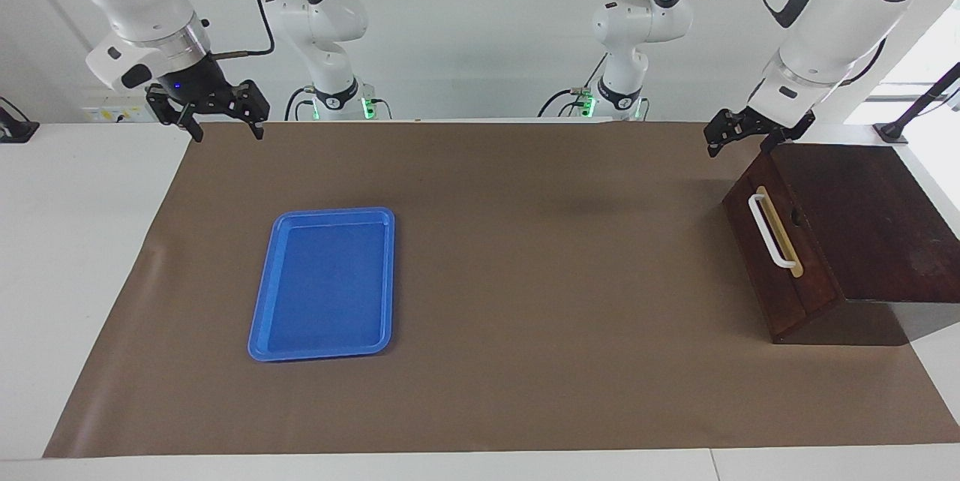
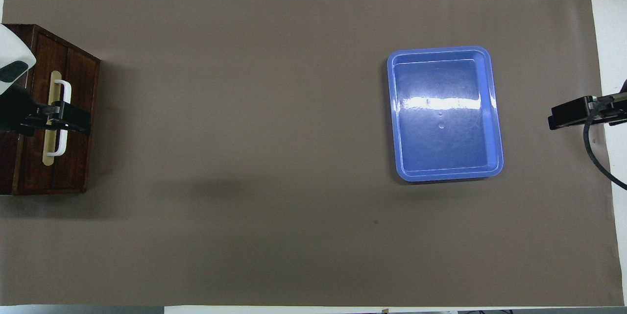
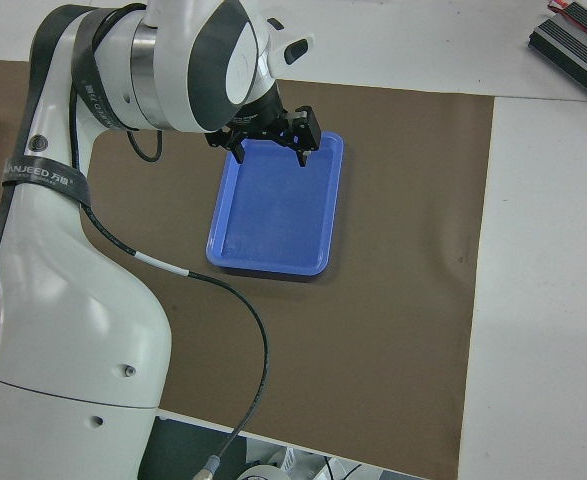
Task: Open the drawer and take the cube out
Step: 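Grasp the white drawer handle with the left gripper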
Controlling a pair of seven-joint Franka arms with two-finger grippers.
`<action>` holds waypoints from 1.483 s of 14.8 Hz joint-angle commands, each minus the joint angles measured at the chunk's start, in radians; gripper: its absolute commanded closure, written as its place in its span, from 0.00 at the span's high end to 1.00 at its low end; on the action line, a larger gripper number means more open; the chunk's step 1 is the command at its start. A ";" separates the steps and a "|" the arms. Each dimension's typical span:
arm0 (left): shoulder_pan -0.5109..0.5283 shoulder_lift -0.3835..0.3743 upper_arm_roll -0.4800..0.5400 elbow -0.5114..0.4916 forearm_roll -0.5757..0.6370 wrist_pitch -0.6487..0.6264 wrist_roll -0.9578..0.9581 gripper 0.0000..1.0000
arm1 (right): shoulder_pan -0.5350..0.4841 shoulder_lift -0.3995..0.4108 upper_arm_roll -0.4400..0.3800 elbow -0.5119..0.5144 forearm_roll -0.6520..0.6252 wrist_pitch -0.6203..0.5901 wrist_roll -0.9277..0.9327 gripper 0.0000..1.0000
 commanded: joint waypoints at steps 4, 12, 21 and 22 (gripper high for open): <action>-0.067 0.014 -0.001 -0.088 0.164 0.194 0.012 1.00 | -0.005 -0.013 0.002 -0.013 0.021 0.008 -0.019 1.00; -0.057 0.044 -0.001 -0.304 0.388 0.447 0.018 1.00 | -0.008 -0.013 0.002 -0.013 0.021 0.005 -0.021 1.00; 0.047 0.061 -0.002 -0.419 0.436 0.648 0.069 1.00 | -0.004 -0.037 0.004 -0.062 0.022 0.008 -0.119 1.00; 0.058 0.060 -0.002 -0.442 0.436 0.682 0.069 1.00 | -0.004 -0.045 0.011 -0.077 0.022 0.008 -0.125 1.00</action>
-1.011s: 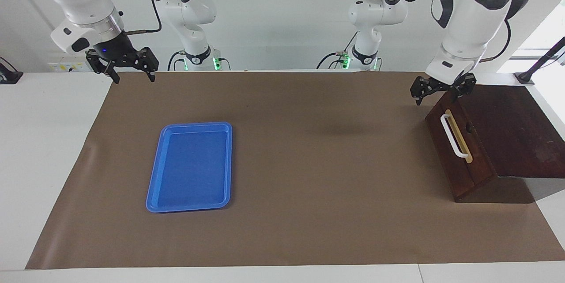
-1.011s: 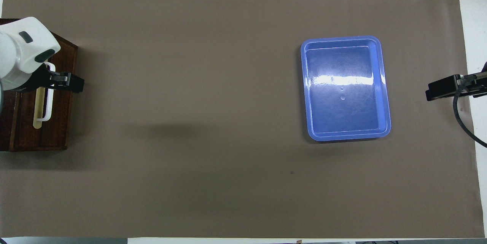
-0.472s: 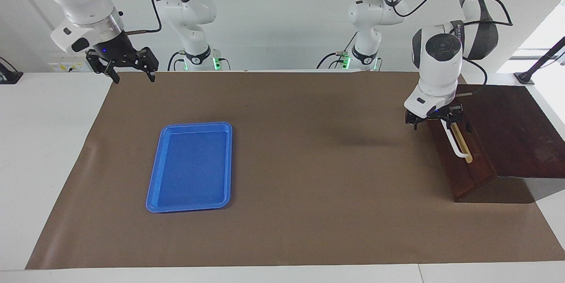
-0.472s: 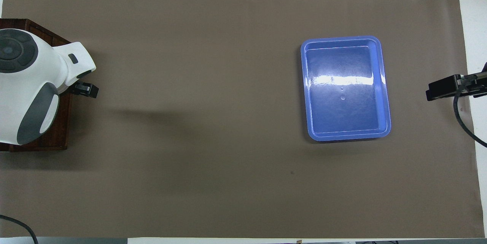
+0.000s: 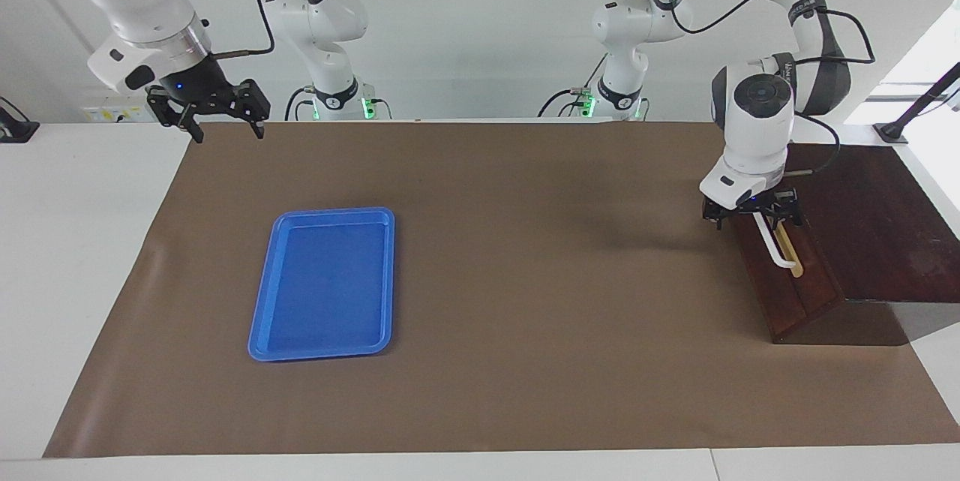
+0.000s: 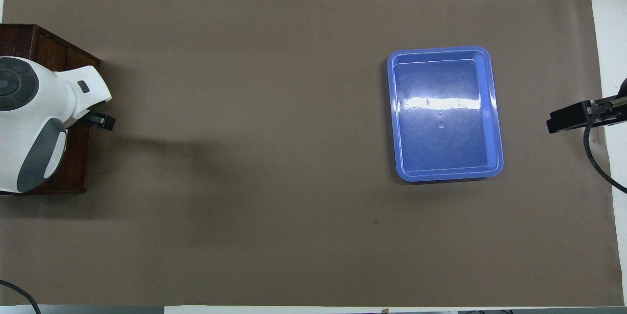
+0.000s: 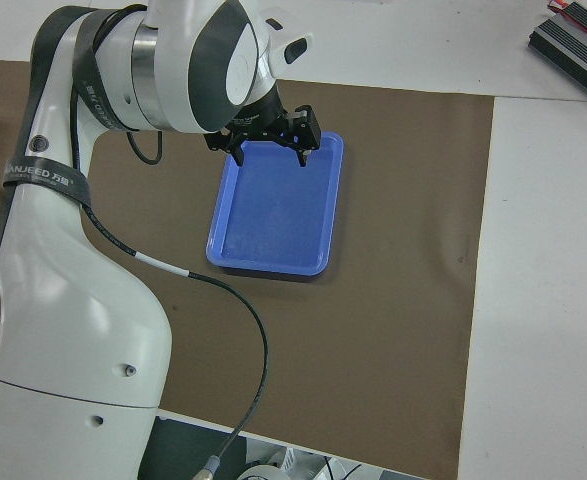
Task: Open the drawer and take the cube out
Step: 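Grasp the white drawer handle with the left gripper, then pull the drawer open toward the robot with the left gripper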
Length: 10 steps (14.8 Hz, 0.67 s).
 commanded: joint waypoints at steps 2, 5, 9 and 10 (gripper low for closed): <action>0.040 -0.014 -0.003 -0.085 0.022 0.125 0.011 1.00 | -0.005 -0.044 0.023 -0.069 0.021 0.005 -0.047 1.00; 0.031 0.000 -0.005 -0.085 0.018 0.162 -0.001 1.00 | -0.005 -0.054 0.034 -0.083 0.021 0.005 -0.043 1.00; -0.067 0.012 -0.008 -0.067 -0.012 0.130 -0.149 1.00 | -0.007 -0.054 0.032 -0.083 0.021 0.008 -0.044 1.00; -0.101 0.014 -0.008 -0.059 -0.056 0.114 -0.196 1.00 | -0.008 -0.054 0.032 -0.081 0.021 0.008 -0.044 1.00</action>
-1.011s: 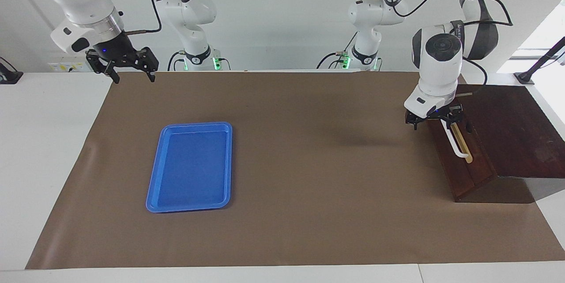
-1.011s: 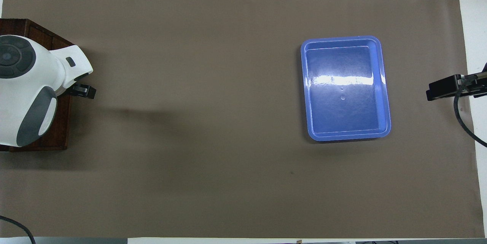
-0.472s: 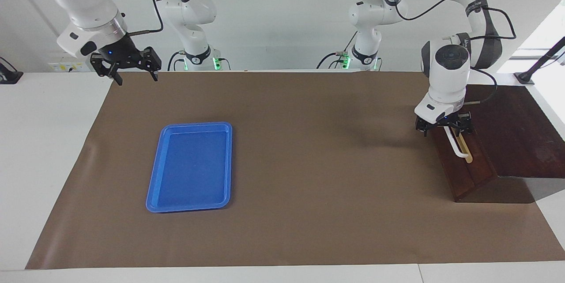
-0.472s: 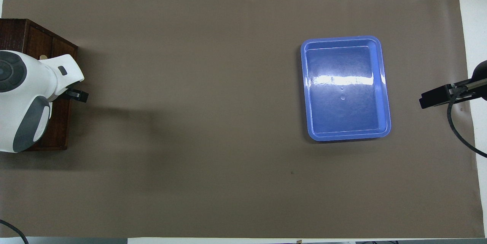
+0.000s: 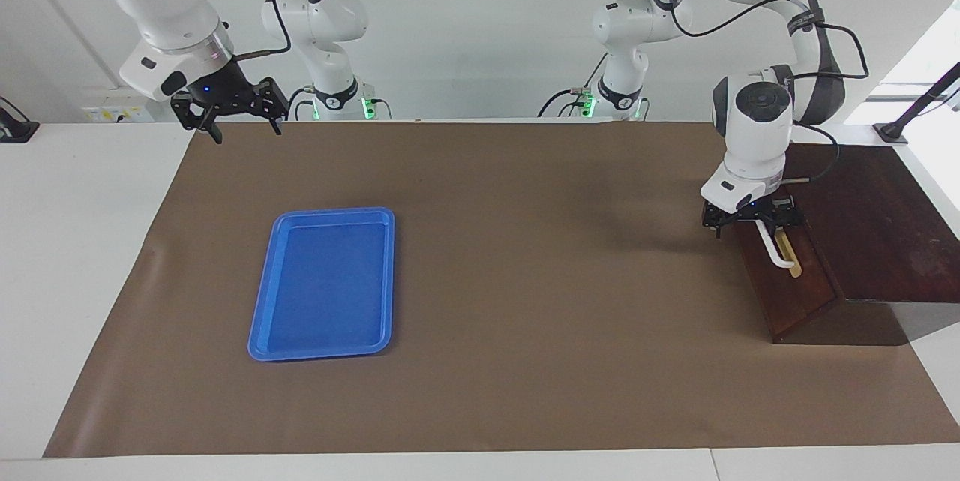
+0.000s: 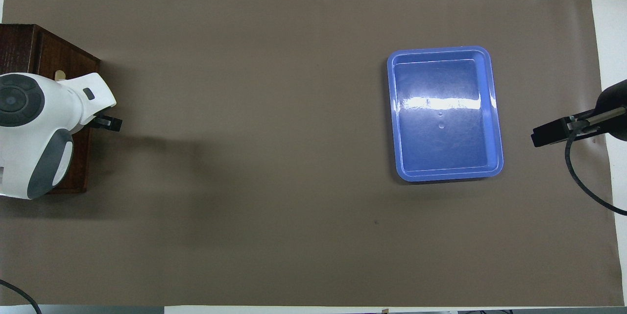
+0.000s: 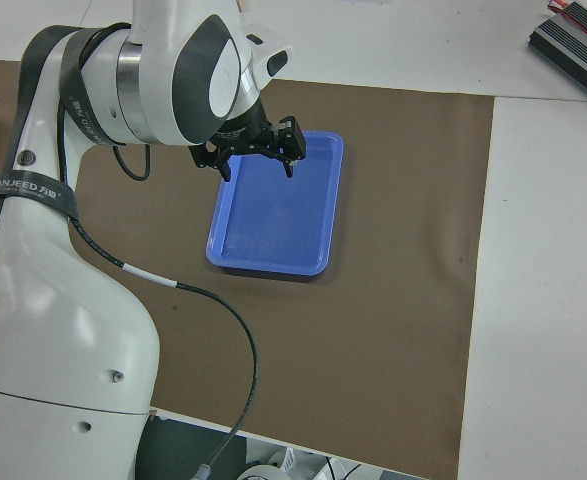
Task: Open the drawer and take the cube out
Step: 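Pull the drawer open toward the robot with the left gripper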
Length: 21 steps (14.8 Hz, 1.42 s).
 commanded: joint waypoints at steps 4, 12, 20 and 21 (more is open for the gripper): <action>-0.154 0.009 0.002 0.014 -0.113 -0.022 -0.222 1.00 | -0.012 -0.023 0.001 -0.027 0.020 0.009 -0.018 1.00; -0.180 0.016 0.001 0.043 -0.176 -0.023 -0.322 1.00 | -0.023 -0.021 -0.001 -0.024 0.020 0.011 -0.021 1.00; -0.172 0.095 0.004 0.243 -0.207 -0.173 -0.313 1.00 | -0.012 -0.024 0.001 -0.029 0.022 0.011 -0.024 1.00; -0.172 0.111 0.005 0.292 -0.217 -0.208 -0.314 1.00 | -0.012 -0.024 0.001 -0.030 0.022 0.011 -0.024 1.00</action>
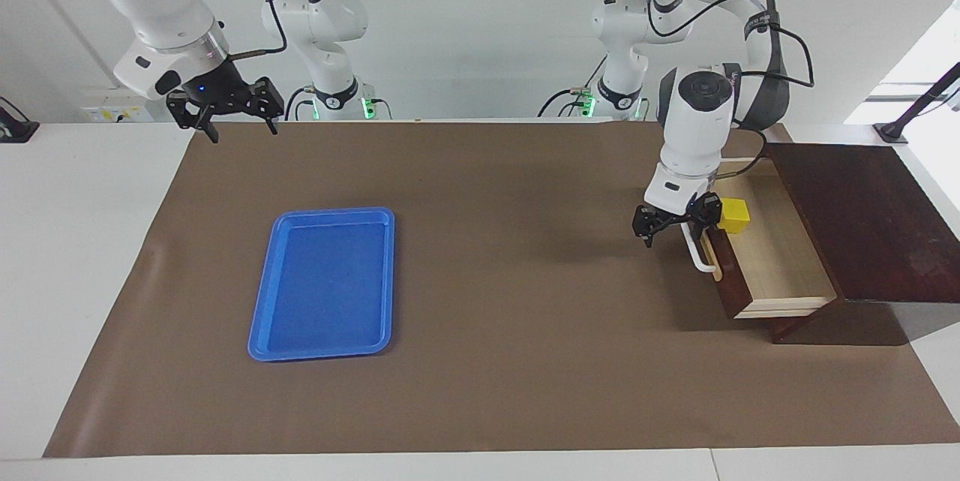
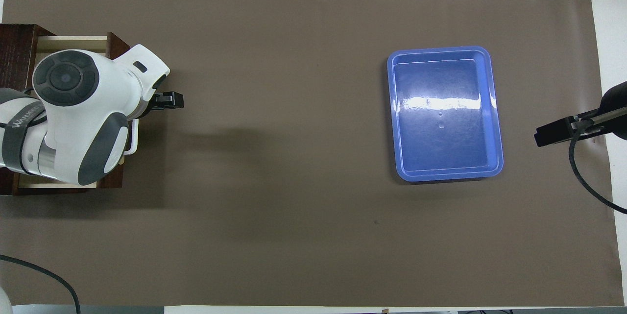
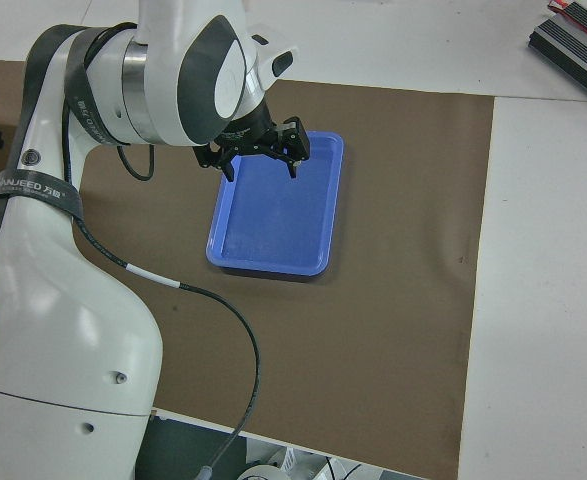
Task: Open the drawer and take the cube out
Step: 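Pull the drawer open toward the robot with the left gripper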
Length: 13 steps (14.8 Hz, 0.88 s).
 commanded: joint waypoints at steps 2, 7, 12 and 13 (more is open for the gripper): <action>-0.011 0.099 0.011 0.249 -0.059 -0.183 -0.013 1.00 | -0.005 -0.024 0.002 -0.030 0.022 0.011 -0.022 1.00; 0.152 0.093 0.024 0.429 -0.214 -0.421 -0.094 1.00 | -0.003 -0.033 0.002 -0.053 0.023 0.021 -0.040 1.00; 0.265 -0.002 0.027 0.347 -0.236 -0.512 -0.449 1.00 | -0.005 -0.064 0.002 -0.131 0.074 0.115 -0.188 1.00; 0.264 -0.022 0.027 0.303 -0.236 -0.495 -0.594 1.00 | -0.005 -0.066 0.002 -0.143 0.083 0.124 -0.217 1.00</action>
